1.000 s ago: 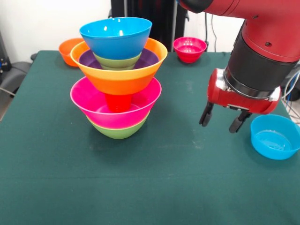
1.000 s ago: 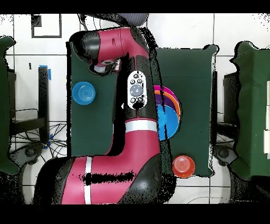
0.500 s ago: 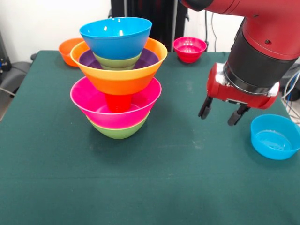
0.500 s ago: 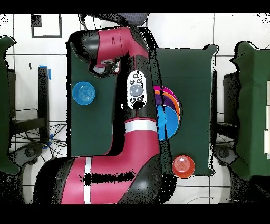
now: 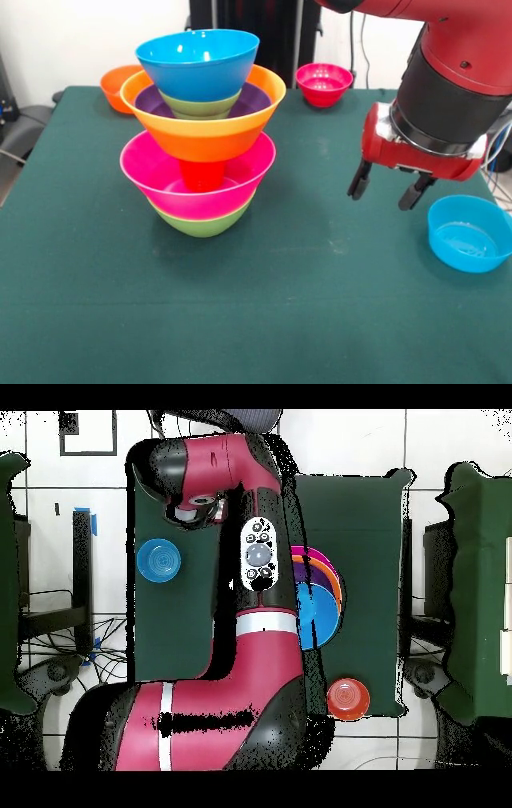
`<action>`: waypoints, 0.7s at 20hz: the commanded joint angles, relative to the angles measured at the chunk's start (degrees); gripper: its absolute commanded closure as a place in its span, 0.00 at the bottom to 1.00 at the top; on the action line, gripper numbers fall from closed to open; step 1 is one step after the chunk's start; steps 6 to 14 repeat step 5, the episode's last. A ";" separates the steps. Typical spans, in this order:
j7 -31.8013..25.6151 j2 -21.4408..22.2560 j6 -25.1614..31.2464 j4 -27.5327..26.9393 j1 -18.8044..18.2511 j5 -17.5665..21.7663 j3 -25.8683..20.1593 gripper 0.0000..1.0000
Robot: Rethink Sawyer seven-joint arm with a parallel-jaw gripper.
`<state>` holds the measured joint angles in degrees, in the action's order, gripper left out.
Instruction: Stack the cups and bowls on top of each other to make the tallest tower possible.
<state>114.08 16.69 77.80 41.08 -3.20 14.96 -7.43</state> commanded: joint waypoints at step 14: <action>-8.55 0.46 2.97 1.56 0.01 -3.00 -6.47 0.00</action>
